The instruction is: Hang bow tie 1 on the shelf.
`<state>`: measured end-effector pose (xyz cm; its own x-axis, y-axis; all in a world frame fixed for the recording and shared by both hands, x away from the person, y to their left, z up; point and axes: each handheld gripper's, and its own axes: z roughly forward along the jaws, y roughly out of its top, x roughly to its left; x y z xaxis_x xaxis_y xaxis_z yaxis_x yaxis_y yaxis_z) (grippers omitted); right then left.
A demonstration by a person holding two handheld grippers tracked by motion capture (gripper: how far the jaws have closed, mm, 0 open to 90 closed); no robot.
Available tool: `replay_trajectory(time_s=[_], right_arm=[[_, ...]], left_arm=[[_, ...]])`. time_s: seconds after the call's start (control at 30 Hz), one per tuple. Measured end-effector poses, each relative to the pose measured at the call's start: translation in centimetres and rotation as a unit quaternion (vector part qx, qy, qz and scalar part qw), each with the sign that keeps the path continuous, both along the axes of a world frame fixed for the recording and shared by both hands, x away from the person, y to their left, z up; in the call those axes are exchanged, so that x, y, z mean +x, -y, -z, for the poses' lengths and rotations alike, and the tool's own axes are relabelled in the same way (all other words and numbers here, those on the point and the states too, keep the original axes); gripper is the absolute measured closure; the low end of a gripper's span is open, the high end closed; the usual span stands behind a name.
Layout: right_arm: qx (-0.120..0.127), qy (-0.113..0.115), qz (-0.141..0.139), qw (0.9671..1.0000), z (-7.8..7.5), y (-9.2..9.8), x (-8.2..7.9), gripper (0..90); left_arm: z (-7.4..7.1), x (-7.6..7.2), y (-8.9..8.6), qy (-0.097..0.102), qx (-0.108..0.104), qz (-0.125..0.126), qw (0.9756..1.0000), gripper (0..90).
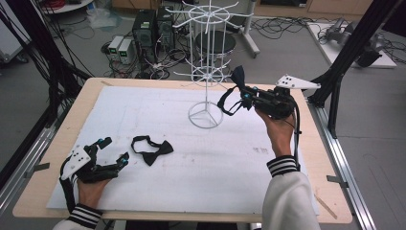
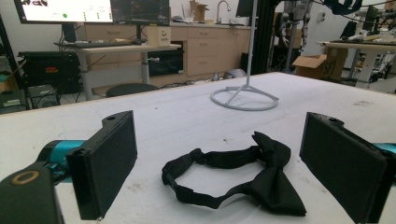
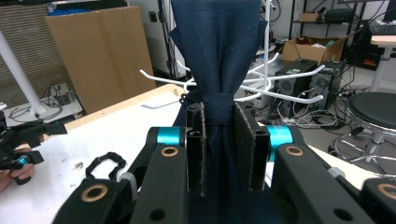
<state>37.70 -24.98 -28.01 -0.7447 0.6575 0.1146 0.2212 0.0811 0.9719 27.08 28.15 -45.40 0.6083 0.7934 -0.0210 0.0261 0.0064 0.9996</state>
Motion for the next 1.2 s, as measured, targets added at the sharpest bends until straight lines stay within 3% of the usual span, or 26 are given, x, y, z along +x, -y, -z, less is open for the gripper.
replay_trajectory(time_s=[0.43, 1.2], right_arm=[[0.007, -0.010, 0.001, 0.9999, 0.7, -0.9, 1.5, 75.8], [0.003, -0.052, 0.012, 0.9986, 2.4, -0.7, 3.3, 75.7]], left_arm=[[0.0, 0.0, 0.0, 0.002, -0.004, -0.001, 1.0000, 11.4], [0.0, 0.0, 0.0, 0.003, -0.003, 0.000, 1.0000, 11.4]])
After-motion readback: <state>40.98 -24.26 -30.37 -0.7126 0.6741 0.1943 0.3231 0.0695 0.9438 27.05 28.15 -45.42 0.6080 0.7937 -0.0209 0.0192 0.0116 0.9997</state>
